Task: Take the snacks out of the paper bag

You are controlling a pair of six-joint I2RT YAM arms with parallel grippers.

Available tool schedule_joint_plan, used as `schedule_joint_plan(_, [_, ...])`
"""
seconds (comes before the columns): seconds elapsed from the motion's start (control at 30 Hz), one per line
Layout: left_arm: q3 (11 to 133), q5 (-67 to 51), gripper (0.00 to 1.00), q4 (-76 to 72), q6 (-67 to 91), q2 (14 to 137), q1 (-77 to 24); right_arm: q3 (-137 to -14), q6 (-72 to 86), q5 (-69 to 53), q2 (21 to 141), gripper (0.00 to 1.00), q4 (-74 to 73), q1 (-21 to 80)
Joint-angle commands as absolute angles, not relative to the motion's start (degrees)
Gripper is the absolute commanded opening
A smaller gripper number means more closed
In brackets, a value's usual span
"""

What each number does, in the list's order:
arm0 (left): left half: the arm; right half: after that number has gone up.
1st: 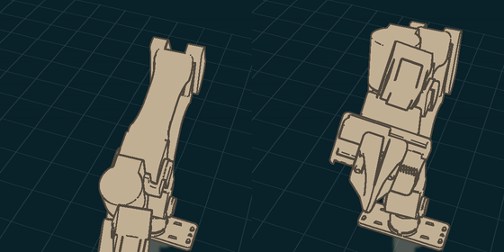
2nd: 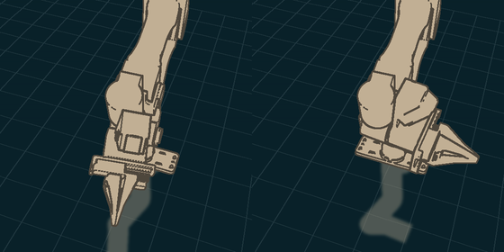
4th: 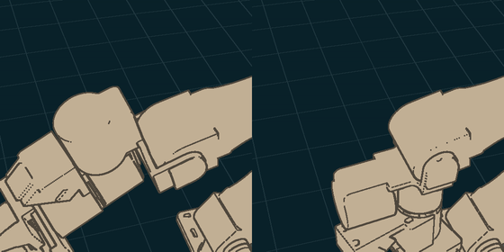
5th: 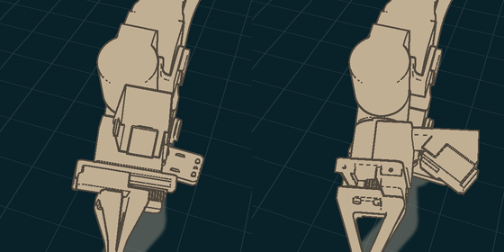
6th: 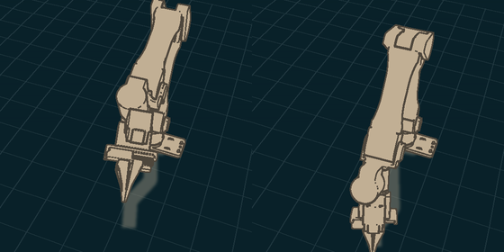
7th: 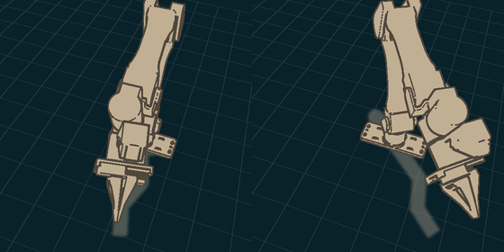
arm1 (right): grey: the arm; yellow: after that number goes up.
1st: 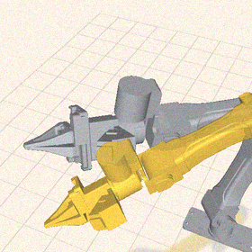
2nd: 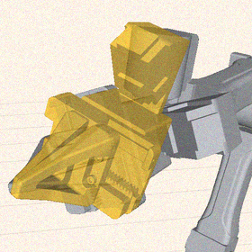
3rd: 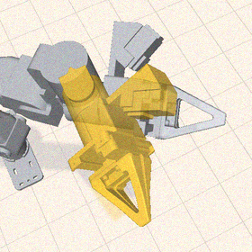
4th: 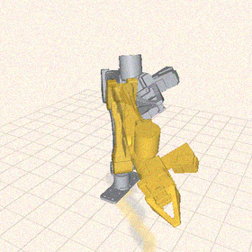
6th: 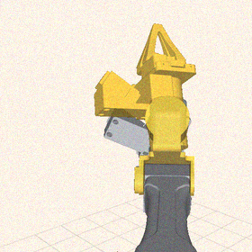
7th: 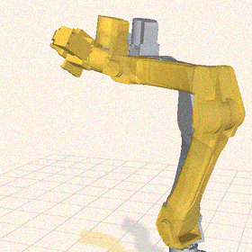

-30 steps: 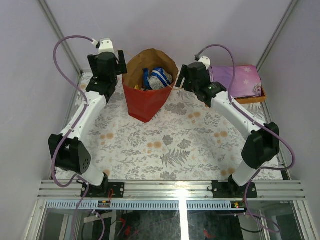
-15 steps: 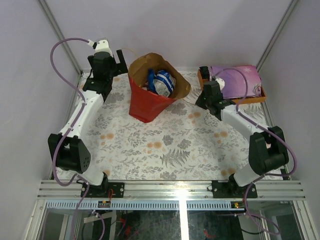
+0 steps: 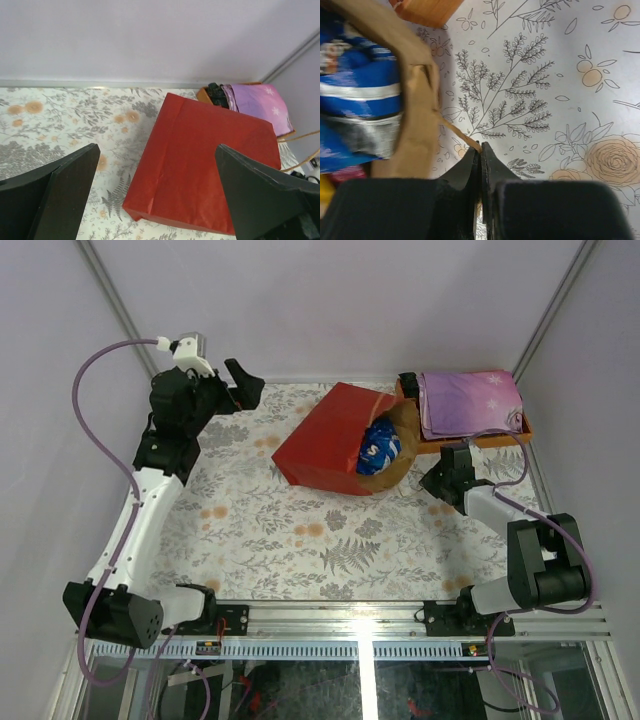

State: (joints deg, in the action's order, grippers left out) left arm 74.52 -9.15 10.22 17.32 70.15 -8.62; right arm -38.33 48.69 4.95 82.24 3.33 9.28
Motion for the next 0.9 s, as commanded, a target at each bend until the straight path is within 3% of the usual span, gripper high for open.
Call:
schedule_joint_plan(0.0, [71.44, -15.74, 1.00, 9.04, 18.73, 71.91, -9.90, -38.85, 50.83, 3.51, 82.06, 0.00, 6.37, 8.91])
schedule_joint_plan(0.23, [69.96, -9.55, 1.00, 7.58, 13.53, 77.96, -25.73, -38.00, 50.69, 2.45, 82.40, 0.00, 7.09, 8.90])
schedule_joint_plan(0.47, [76.15, -3.73, 1.00, 3.34, 10.76, 84.23, -40.47, -37.15, 50.25, 1.93, 81.83, 0.00, 7.71, 8.94])
schedule_joint_plan(0.87, [84.48, 9.32, 0.97, -4.31, 7.61, 93.07, -46.90, -35.48, 49.36, -0.20, 79.82, 0.00, 8.96, 8.92])
